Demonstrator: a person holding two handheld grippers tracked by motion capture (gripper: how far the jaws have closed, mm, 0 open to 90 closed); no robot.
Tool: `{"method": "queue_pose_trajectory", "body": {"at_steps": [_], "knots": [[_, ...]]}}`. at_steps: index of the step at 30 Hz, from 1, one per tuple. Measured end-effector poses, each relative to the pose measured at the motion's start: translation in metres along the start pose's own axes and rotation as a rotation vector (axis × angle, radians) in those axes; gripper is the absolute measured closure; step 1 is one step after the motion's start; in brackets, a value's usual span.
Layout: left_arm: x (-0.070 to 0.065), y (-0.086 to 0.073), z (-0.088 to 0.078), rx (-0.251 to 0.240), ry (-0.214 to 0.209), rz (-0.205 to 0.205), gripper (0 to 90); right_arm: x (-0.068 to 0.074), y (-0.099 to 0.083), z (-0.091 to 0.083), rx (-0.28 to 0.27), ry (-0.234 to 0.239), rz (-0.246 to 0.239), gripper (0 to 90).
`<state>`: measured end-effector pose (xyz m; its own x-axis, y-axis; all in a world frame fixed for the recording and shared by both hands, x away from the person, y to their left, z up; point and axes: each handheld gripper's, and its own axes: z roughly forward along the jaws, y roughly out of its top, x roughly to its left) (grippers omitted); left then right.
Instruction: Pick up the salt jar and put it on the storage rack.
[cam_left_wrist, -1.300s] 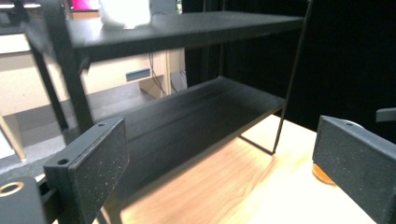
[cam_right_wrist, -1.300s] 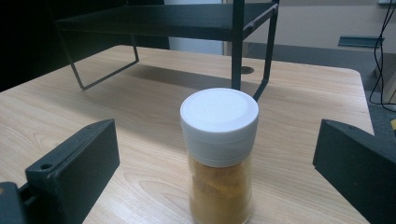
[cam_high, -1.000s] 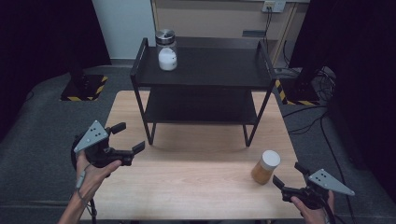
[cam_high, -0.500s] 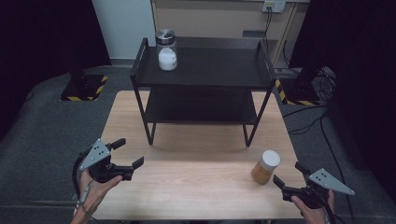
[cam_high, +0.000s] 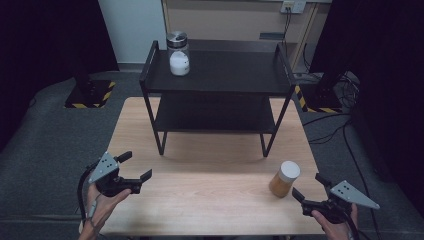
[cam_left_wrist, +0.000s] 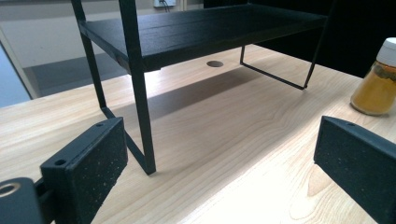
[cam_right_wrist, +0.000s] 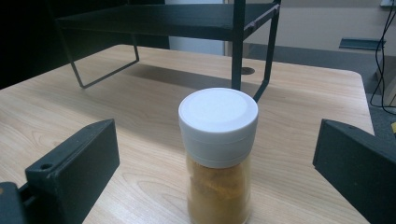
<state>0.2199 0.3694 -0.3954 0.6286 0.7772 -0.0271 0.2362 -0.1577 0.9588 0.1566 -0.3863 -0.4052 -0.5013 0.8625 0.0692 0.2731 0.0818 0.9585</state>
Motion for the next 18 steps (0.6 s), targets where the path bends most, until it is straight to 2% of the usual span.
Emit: {"method": "queue_pose_trajectory", "body": {"at_steps": [9,18], "knots": [[0.0034,-0.0028,0.0019,-0.015,-0.007,0.008,0.8,0.0010,-0.0009,-0.0038,-0.006,-0.010,-0.003,0.9],[0.0066,-0.0066,0.0008,-0.042,0.003,-0.022,0.4,0.0003,-0.0013,-0.0038,-0.012,-0.007,-0.010,1.0]]}}
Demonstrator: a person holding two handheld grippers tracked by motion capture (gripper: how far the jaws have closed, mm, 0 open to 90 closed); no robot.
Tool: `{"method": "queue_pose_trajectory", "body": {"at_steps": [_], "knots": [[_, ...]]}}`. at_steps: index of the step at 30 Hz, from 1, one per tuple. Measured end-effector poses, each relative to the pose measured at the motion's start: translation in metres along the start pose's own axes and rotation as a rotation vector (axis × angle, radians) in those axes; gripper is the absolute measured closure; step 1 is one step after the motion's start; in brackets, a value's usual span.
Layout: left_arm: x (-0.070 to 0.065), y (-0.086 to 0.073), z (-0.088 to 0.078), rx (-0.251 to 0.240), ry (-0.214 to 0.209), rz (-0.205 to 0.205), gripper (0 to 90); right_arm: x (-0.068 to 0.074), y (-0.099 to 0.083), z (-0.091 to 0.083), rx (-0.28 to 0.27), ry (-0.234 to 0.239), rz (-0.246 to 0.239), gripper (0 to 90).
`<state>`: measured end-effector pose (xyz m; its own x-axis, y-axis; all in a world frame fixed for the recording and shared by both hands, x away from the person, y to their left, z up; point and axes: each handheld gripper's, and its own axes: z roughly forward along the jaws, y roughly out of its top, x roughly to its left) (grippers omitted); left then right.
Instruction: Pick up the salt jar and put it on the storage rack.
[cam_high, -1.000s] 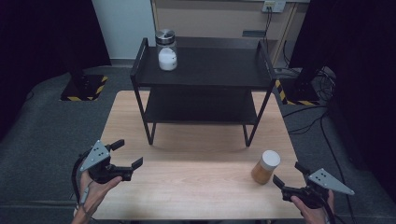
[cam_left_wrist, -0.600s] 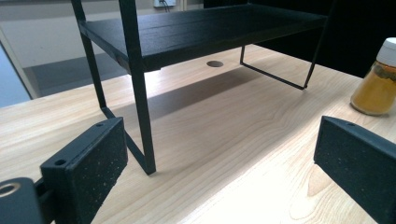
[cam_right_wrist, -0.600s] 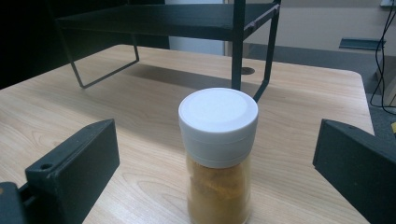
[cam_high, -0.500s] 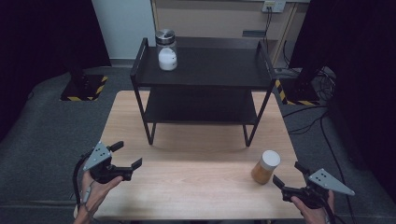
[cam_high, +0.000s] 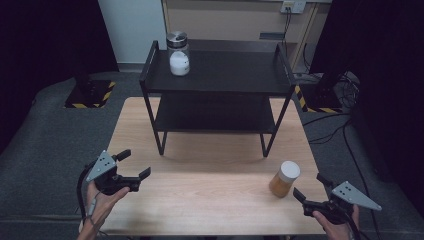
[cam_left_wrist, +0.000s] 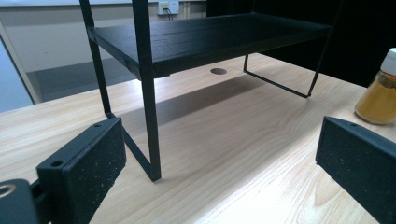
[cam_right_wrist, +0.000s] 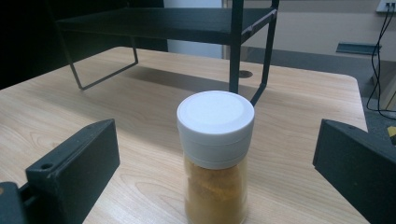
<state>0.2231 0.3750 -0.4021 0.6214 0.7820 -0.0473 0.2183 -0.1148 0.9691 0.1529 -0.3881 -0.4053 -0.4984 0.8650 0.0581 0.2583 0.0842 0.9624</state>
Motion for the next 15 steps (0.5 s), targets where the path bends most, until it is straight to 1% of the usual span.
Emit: {"method": "queue_pose_trajectory", "body": {"at_steps": [2,7,10,15], "knots": [[0.0004,-0.0006,0.0009,-0.007,-0.009,0.000,0.4,0.0002,-0.0004,-0.0016,-0.002,-0.003,-0.001,1.0],[-0.0010,0.0019,0.0058,0.016,-0.016,0.024,0.4,-0.0004,-0.0012,-0.0031,-0.006,-0.005,0.004,0.9],[-0.0012,0.0019,0.0057,0.018,-0.016,0.028,0.4,-0.0007,-0.0009,-0.0027,-0.006,0.000,-0.002,0.9],[-0.0011,0.0006,0.0027,0.018,-0.010,0.023,0.4,0.0000,-0.0003,-0.0021,-0.001,0.001,-0.003,0.9]]}}
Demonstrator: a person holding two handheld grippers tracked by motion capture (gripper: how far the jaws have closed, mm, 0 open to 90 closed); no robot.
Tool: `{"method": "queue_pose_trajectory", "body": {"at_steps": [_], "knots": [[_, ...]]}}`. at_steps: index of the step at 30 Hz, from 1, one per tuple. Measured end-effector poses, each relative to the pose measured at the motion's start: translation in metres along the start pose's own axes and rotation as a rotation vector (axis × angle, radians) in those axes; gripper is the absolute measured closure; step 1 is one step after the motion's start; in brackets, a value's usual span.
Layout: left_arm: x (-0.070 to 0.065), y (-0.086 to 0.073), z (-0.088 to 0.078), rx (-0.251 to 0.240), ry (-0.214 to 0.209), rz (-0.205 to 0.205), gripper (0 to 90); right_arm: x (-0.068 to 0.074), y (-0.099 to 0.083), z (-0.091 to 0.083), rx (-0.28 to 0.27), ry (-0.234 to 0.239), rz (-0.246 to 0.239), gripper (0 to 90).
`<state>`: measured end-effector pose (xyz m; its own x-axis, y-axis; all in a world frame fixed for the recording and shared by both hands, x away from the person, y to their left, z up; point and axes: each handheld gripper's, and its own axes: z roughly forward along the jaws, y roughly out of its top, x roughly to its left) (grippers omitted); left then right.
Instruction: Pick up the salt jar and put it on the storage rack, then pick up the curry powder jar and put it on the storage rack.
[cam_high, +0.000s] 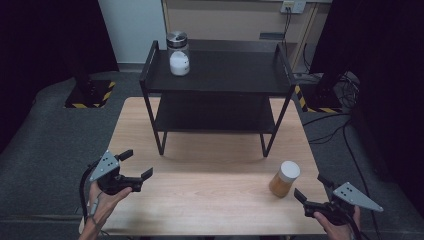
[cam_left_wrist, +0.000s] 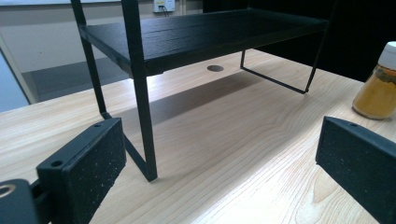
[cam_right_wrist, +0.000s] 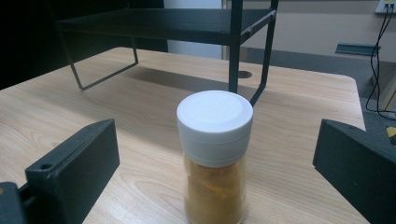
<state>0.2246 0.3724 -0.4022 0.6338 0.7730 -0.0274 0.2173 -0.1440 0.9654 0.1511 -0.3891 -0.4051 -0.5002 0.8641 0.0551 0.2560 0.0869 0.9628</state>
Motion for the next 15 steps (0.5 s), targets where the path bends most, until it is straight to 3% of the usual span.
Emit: {"method": "queue_pose_trajectory", "body": {"at_steps": [15], "knots": [[-0.0009,-0.0019,-0.0020,-0.007,-0.002,0.000,0.3,-0.0027,0.0012,0.0008,-0.009,0.011,0.001,0.9]]}}
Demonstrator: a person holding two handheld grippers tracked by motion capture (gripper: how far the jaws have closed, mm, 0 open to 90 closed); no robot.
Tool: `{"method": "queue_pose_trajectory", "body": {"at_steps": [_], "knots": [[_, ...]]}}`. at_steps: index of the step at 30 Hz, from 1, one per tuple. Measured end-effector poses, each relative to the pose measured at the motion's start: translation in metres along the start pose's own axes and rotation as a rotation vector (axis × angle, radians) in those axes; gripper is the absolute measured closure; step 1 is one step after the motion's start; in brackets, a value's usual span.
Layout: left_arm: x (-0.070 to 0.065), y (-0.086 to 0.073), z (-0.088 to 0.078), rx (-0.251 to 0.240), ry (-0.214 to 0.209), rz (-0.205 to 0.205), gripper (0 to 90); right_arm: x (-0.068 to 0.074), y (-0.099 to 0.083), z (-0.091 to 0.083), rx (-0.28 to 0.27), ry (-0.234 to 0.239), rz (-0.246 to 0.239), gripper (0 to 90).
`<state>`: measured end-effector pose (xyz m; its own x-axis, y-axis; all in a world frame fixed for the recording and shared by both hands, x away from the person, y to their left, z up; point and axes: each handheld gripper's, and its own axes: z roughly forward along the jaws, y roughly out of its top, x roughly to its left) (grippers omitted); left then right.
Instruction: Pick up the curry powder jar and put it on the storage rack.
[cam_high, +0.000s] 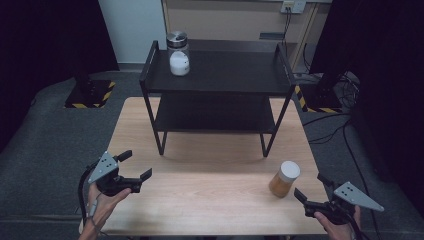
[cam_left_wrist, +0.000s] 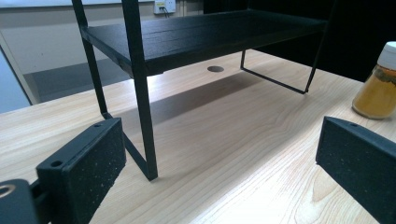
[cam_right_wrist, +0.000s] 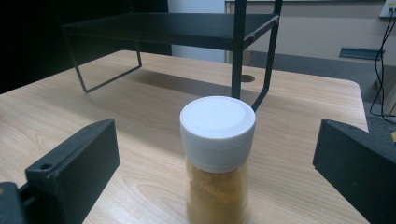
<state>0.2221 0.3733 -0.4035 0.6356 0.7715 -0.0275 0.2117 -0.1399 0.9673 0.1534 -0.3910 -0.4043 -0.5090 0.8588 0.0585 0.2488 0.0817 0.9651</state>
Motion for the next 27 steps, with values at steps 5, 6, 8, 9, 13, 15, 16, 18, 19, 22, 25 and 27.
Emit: {"method": "queue_pose_trajectory", "body": {"at_steps": [5,6,8,9,13,15,16,18,19,22,25,27], "knots": [[0.000,-0.001,-0.002,0.000,0.004,-0.007,0.3,-0.007,0.005,0.003,0.013,0.044,-0.004,0.9],[-0.001,-0.001,-0.002,0.001,0.008,-0.004,0.3,-0.007,0.005,0.003,0.013,0.047,-0.010,1.0],[-0.001,-0.001,-0.002,0.003,0.009,-0.008,0.3,-0.010,0.009,0.003,0.012,0.070,-0.014,1.1],[-0.001,-0.001,-0.002,0.003,0.008,-0.006,0.2,-0.010,0.011,0.003,0.012,0.073,-0.015,1.1],[0.001,-0.003,-0.004,-0.008,0.005,-0.017,0.2,-0.011,0.017,0.003,0.016,0.091,-0.011,1.1],[0.002,-0.004,-0.005,-0.013,0.005,-0.026,0.3,-0.011,0.020,0.004,0.019,0.101,-0.009,1.1],[0.003,-0.004,-0.005,-0.012,0.002,-0.032,0.2,-0.011,0.022,0.004,0.018,0.104,-0.007,1.1],[0.004,-0.004,-0.005,-0.012,0.003,-0.035,0.2,-0.011,0.025,0.003,0.012,0.113,-0.010,1.2],[0.004,-0.004,-0.006,-0.014,-0.002,-0.032,0.2,-0.011,0.027,0.003,0.016,0.116,-0.012,1.2],[0.003,-0.005,-0.008,-0.022,-0.003,-0.026,0.2,-0.012,0.034,0.001,0.029,0.127,-0.014,1.1],[0.003,-0.007,-0.008,-0.024,-0.006,-0.038,0.2,-0.015,0.045,-0.002,0.042,0.139,-0.013,1.0],[0.003,-0.006,-0.007,-0.018,-0.008,-0.037,0.2,-0.016,0.048,-0.002,0.047,0.140,-0.018,1.1]]}}
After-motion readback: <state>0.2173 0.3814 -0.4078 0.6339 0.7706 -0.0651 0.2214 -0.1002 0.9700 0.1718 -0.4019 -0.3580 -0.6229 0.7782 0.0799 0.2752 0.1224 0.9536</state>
